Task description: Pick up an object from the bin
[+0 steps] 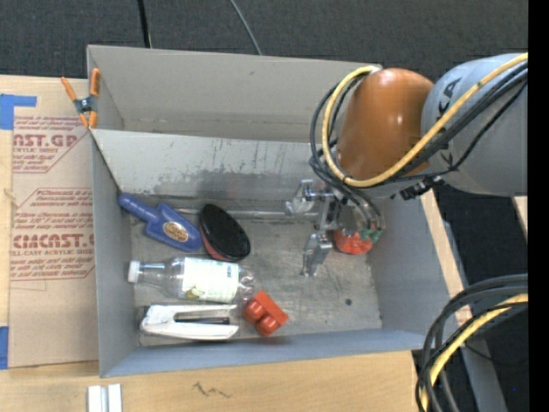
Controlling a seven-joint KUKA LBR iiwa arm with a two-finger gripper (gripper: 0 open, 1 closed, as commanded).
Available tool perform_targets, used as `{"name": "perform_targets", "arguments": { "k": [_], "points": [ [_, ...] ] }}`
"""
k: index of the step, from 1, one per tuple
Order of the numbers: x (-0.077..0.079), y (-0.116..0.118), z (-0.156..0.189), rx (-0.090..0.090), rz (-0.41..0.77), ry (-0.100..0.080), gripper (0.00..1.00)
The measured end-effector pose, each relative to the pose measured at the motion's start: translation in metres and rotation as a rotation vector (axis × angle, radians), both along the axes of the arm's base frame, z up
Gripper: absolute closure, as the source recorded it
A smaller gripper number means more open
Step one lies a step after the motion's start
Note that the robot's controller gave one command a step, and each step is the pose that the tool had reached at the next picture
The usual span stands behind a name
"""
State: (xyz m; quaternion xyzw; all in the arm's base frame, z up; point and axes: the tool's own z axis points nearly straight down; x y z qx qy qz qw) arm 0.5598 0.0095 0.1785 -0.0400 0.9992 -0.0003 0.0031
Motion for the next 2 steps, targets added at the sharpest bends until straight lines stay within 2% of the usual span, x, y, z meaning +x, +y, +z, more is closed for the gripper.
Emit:
{"name": "perform_targets", "arguments": {
  "k": [1,2],
  "points": [
    [-0.020,0.021,-0.009,0.001,0.209,0.014,0.00],
    [-0.006,0.034,-0.007,0.000,0.283,0.000,0.00]
  ]
}}
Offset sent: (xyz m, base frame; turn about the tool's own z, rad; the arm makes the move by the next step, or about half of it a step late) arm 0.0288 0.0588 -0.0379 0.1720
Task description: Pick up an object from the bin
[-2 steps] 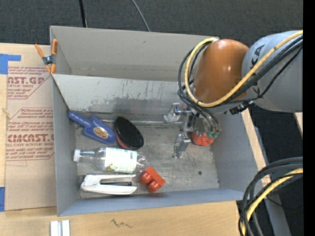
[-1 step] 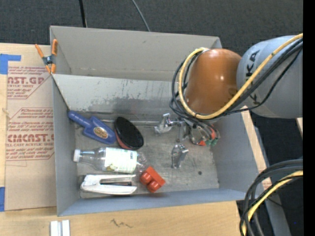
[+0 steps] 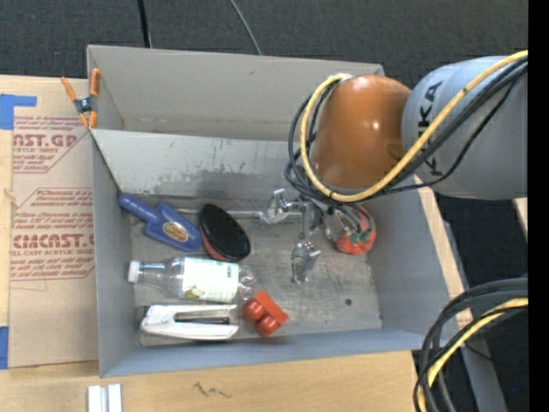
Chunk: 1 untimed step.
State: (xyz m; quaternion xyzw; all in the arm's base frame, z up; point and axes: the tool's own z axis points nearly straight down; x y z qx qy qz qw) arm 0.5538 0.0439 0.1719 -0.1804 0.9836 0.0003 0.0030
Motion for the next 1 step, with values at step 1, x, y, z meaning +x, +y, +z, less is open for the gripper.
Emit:
{"name": "perform_targets", "arguments": {
  "k": [1],
  "points": [
    [-0.0005,0.0209,-0.0012,0.001,-0.308,0.004,0.00]
  ]
}}
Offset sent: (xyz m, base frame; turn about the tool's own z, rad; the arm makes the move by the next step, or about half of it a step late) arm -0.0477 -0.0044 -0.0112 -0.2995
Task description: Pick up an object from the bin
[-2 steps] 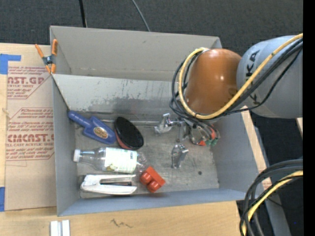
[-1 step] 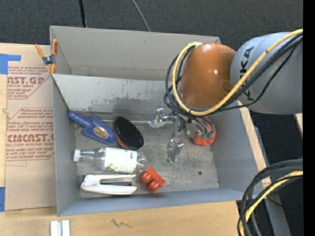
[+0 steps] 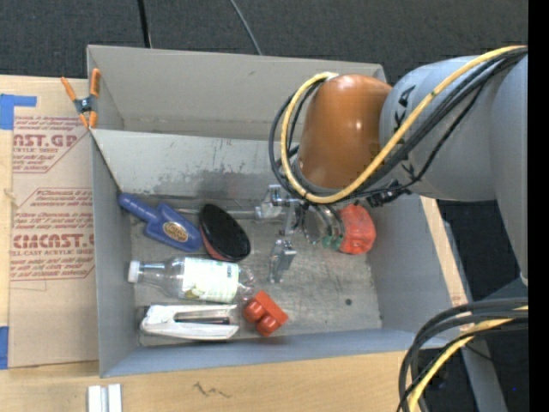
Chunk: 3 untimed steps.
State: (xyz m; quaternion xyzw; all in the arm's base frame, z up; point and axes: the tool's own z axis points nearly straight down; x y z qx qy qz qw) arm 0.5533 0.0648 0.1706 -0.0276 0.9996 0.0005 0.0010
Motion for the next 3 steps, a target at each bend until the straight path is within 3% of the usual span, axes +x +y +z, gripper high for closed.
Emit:
{"name": "perform_targets", "arguments": {
  "k": [1,2,3],
  "points": [
    [-0.003,0.004,0.000,0.001,-0.020,0.000,0.00],
    [-0.015,0.009,0.045,-0.002,0.123,0.008,0.00],
    [-0.029,0.030,0.023,0.000,0.185,-0.011,0.00]
  ]
}}
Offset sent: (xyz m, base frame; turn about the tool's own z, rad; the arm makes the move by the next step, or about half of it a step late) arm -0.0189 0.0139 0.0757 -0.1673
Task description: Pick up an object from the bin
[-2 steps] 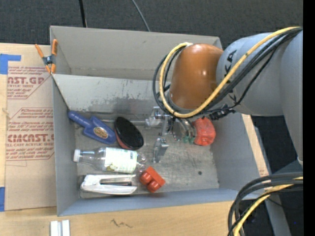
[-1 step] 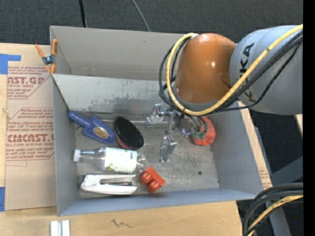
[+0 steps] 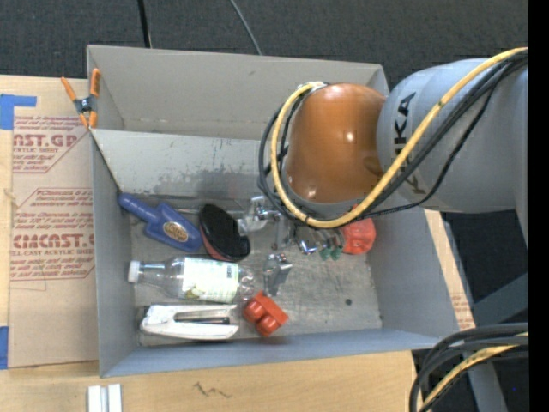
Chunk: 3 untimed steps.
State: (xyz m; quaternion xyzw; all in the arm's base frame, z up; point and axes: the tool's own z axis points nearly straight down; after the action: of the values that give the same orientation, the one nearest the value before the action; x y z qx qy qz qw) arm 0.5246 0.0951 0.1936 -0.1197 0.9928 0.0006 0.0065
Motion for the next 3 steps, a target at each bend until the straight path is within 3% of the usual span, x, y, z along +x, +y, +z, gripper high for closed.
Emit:
{"name": "perform_targets", "arguments": {
  "k": [1,2,3],
  "points": [
    [-0.011,-0.044,-0.017,-0.002,0.099,0.015,0.00],
    [-0.026,0.057,-0.112,-0.008,0.060,-0.008,1.00],
    [-0.017,0.060,-0.110,0.004,0.057,-0.047,0.00]
  ]
}}
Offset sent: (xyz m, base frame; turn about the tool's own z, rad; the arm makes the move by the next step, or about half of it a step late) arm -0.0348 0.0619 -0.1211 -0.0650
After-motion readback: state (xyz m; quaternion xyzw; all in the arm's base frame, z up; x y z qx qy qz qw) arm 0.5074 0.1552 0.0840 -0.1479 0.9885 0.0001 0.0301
